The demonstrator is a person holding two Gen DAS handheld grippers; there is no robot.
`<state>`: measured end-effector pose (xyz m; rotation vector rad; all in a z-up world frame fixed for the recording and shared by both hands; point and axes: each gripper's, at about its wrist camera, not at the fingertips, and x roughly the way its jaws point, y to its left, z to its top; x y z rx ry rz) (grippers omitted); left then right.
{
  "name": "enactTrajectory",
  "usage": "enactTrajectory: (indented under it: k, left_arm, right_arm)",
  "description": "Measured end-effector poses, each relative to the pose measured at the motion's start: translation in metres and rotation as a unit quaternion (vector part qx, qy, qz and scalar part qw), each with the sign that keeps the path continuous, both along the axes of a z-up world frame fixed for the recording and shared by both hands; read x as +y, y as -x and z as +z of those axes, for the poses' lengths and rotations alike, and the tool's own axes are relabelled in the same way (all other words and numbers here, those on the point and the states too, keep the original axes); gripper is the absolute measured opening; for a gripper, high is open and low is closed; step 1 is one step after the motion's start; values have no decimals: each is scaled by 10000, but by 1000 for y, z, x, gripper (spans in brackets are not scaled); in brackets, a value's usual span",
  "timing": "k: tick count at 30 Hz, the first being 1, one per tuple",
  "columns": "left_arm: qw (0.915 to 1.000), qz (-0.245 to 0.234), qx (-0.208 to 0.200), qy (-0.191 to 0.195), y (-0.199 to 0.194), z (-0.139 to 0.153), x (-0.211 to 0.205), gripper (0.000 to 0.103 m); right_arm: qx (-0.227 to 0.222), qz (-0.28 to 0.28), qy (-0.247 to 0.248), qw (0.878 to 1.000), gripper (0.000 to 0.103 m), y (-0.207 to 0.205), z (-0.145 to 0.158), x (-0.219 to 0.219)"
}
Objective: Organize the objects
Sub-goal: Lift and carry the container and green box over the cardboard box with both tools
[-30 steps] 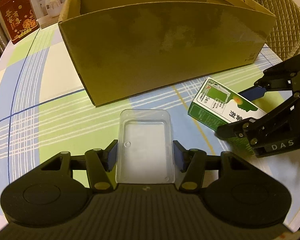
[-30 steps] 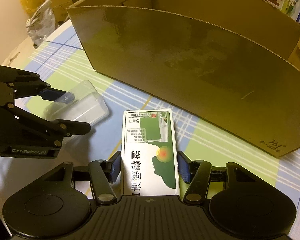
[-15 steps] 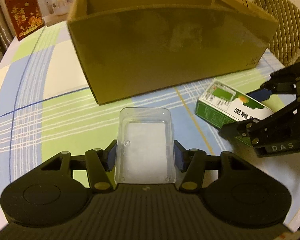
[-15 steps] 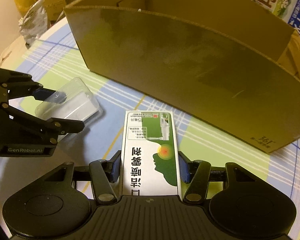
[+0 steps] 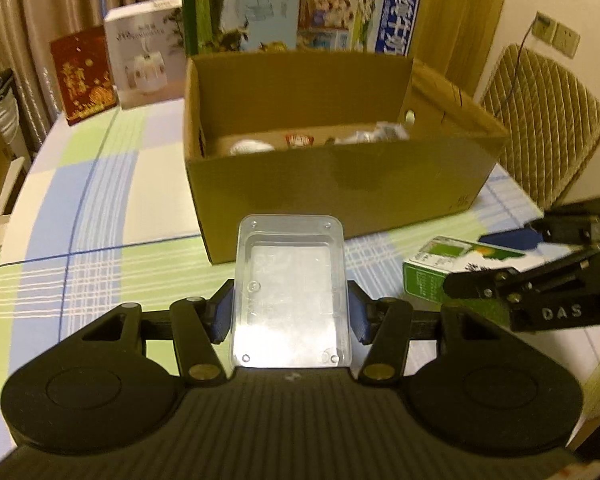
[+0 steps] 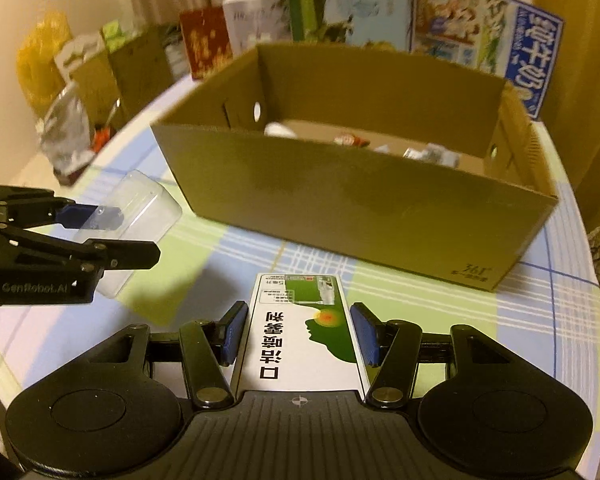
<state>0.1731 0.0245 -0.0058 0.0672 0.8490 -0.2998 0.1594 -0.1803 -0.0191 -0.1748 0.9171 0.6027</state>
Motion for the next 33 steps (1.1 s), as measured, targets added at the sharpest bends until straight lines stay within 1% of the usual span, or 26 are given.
enactTrajectory:
  k: [4,8,16,25,29,33]
  left_arm:
    - [9998,125,-167,54,10,15,2,51]
    - [9992,228,-299,116,13,25,2,51]
    - [9986,254,-409,229,10,28,-7,51]
    - [9980,264,-478,306,8,32,-17,51]
    - [9981,275,-468,297,7,32,-20,51]
    - [9980,286,-461,310,5,32,-21,51]
  right_arm:
    - [-255,-121,-281,9992,53,14,19,-4]
    - [-501,-235,-477,9973,53,24,31,-6]
    - [-753,-467,-770,9931,53,22,45,-12]
    - [-1036,-589,-931,9885,53,24,55,-17]
    - [-1198,-638,-873,9869,53,24,57,-19]
    - [-1200,-664,-893,9865,53,24,58,-21]
